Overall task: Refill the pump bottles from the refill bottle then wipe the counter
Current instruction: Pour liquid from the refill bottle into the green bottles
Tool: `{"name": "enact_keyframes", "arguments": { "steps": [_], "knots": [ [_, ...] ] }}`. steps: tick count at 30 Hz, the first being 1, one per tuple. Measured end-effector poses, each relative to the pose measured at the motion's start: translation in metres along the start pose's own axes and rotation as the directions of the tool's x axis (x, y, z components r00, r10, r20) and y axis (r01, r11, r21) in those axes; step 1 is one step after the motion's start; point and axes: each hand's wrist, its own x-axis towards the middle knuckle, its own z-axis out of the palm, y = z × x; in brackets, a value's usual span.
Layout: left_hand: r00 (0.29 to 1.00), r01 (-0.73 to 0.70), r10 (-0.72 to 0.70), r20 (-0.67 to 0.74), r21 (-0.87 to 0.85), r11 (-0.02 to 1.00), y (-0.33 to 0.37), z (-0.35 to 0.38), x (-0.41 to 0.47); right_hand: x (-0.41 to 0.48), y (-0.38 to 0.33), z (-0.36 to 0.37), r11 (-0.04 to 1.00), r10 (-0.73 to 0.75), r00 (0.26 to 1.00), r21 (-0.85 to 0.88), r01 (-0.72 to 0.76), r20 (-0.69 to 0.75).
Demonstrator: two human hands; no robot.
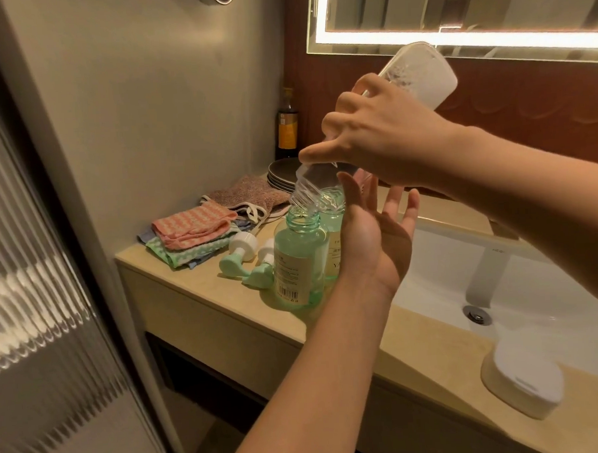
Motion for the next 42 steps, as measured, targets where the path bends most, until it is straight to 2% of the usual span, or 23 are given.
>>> {"name": "enact_keyframes", "arguments": {
  "steps": [9, 16, 29, 31, 35, 42],
  "knots": [
    [0.996, -0.006, 0.012, 0.093, -0.063, 0.998, -0.003, 0.0, 0.001, 0.009, 0.0, -0.013, 0.997, -0.062, 0.998, -0.034, 0.062, 0.012],
    [0.995, -0.006, 0.015, 0.103, -0.08, 0.997, -0.004, 0.003, 0.001, 0.012, -0.002, -0.022, 0.995, -0.093, 0.996, -0.027, 0.093, 0.006],
    [0.997, 0.035, -0.025, 0.073, -0.13, 0.991, -0.009, 0.0, 0.004, 0.002, -0.005, -0.014, 1.0, -0.025, 1.0, 0.011, 0.025, -0.005],
    [0.998, 0.033, -0.025, 0.059, -0.132, 0.991, -0.01, -0.002, 0.005, -0.003, -0.006, -0.012, 0.999, -0.005, 1.0, 0.032, 0.006, -0.009],
    [1.0, 0.015, -0.014, 0.016, -0.014, 1.0, -0.009, -0.005, 0.004, -0.012, -0.01, -0.003, 0.993, 0.07, 0.997, 0.097, -0.069, -0.012],
    [0.98, 0.051, -0.027, -0.198, 0.118, 0.992, -0.007, 0.0, -0.007, -0.028, -0.023, 0.019, 0.938, 0.248, 0.968, 0.245, -0.245, 0.019]
  ]
}}
